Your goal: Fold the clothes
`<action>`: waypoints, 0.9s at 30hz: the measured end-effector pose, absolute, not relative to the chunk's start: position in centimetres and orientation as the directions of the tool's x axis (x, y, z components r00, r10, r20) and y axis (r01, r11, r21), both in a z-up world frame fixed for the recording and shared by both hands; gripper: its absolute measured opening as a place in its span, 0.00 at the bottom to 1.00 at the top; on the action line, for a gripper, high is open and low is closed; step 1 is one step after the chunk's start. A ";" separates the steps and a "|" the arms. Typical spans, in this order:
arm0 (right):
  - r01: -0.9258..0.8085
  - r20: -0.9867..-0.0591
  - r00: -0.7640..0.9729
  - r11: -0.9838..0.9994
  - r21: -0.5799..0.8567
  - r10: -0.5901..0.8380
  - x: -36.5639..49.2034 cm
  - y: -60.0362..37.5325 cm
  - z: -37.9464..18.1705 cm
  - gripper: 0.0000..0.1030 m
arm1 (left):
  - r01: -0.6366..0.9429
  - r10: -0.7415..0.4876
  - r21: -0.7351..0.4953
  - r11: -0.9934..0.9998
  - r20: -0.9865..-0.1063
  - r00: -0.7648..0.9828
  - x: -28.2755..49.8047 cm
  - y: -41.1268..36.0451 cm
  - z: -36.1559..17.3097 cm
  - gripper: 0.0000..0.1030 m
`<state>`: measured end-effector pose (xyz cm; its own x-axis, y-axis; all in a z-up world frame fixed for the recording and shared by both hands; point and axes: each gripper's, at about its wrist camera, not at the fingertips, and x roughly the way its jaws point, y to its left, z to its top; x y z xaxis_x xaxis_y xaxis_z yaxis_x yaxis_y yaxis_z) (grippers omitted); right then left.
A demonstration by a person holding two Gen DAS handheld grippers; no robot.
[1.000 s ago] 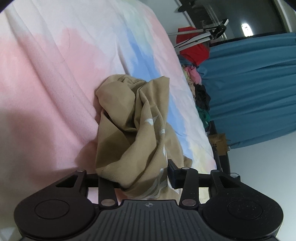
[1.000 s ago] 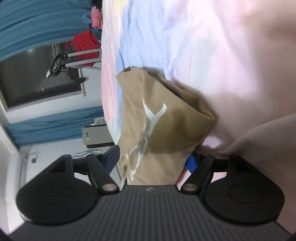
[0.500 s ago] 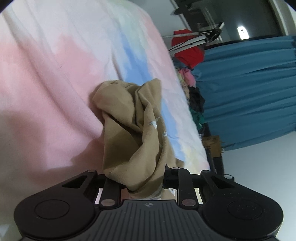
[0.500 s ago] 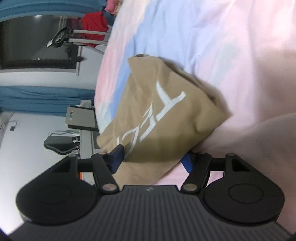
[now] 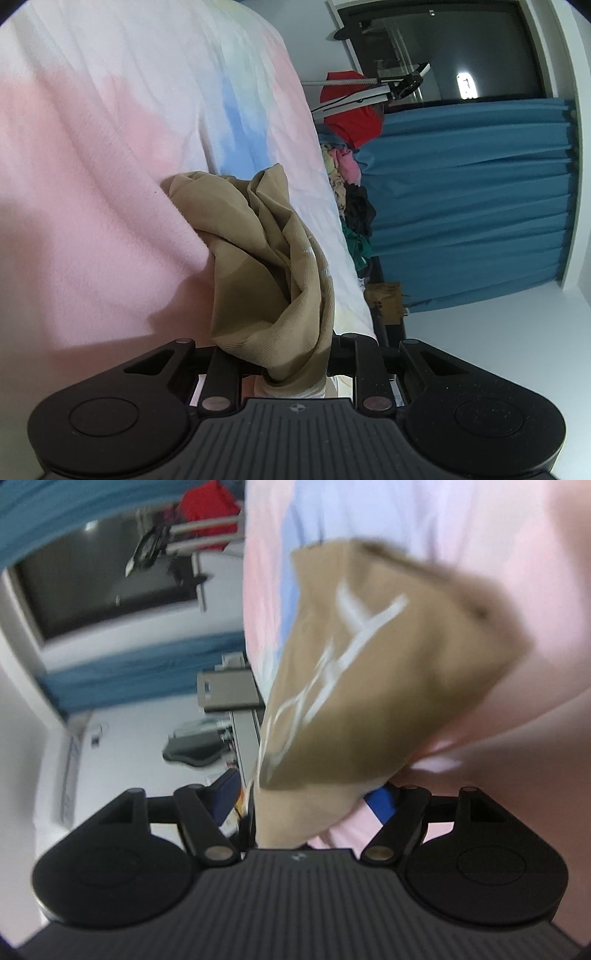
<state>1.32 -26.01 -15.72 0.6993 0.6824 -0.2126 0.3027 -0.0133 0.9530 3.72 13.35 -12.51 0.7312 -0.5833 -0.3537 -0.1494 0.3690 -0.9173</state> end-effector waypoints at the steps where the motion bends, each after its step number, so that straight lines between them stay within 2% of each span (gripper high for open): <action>1: 0.319 -0.227 0.714 -0.019 0.948 0.663 1.0 -26.7 -15.7 0.73 | -0.154 -0.586 -0.919 0.362 -0.353 0.730 3.8 13.4 -12.5 0.23; 6: 0.368 -0.288 0.766 -0.025 0.929 0.575 0.7 -28.9 -15.9 0.73 | -0.171 -0.586 -0.912 0.374 -0.375 0.719 4.2 13.2 -12.9 0.23; 9: 0.359 -0.341 0.728 0.093 0.929 0.595 1.8 -27.9 -15.3 0.70 | -0.177 -0.582 -0.903 0.392 -0.393 0.712 4.5 13.1 -12.8 0.24; 11: 0.334 -0.369 0.723 0.172 0.927 0.584 2.2 -27.2 -14.6 0.46 | -0.190 -0.579 -0.898 0.397 -0.406 0.707 4.6 13.4 -12.8 0.25; 13: 0.301 -0.369 0.731 0.214 0.929 0.574 2.4 -27.0 -13.8 0.35 | -0.202 -0.586 -0.890 0.409 -0.425 0.690 4.5 13.7 -12.9 0.32; 14: 0.280 -0.363 0.736 0.230 0.932 0.571 2.5 -27.1 -13.3 0.32 | -0.205 -0.594 -0.889 0.410 -0.431 0.679 4.4 13.7 -12.9 0.38; 16: 0.237 -0.343 0.750 0.254 0.938 0.565 2.5 -27.2 -12.3 0.29 | -0.212 -0.616 -0.895 0.393 -0.428 0.662 4.2 13.8 -12.9 0.46; 20: 0.166 -0.282 0.775 0.249 0.954 0.565 2.4 -27.7 -10.9 0.27 | -0.198 -0.677 -0.913 0.358 -0.399 0.618 3.4 13.2 -12.8 0.71; 23: 0.136 -0.270 0.779 0.268 0.954 0.566 2.5 -27.8 -10.2 0.26 | -0.182 -0.725 -0.926 0.329 -0.372 0.580 3.0 12.1 -13.0 0.78; 27: 0.117 -0.252 0.774 0.259 0.959 0.580 2.3 -27.8 -10.1 0.26 | -0.193 -0.745 -0.942 0.273 -0.334 0.578 3.7 11.5 -14.0 0.78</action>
<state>2.32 -27.84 -10.06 0.7745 0.5803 -0.2518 0.1173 0.2594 0.9586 3.70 11.47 -14.04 0.5779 -0.7445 -0.3343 -0.1935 0.2729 -0.9424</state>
